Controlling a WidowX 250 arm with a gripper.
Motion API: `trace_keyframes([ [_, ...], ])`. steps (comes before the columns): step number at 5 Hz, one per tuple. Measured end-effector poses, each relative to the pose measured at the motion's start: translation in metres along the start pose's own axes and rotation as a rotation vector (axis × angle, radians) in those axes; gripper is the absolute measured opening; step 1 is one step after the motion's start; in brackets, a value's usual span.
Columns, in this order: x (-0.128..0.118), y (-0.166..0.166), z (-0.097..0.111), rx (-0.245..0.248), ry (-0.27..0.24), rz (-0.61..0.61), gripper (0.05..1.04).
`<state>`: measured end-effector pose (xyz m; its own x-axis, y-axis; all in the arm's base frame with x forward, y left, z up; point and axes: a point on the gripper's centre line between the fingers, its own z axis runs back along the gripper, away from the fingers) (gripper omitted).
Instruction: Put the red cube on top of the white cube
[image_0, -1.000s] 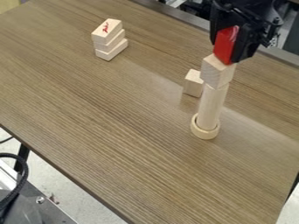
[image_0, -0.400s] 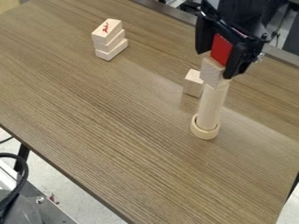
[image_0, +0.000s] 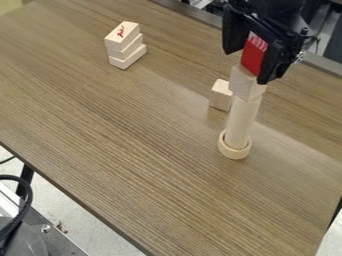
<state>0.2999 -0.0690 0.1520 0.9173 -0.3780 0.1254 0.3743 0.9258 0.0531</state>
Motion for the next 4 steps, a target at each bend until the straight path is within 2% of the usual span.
trace_keyframes([
  [1,-0.003,0.003,0.021,0.011,-0.057,0.006,0.999],
  [2,-0.020,0.013,0.059,0.034,-0.124,0.055,0.998],
  [3,-0.042,0.023,0.091,0.126,-0.075,0.084,0.998],
  [4,-0.045,0.024,0.094,0.136,-0.073,0.093,0.998],
])
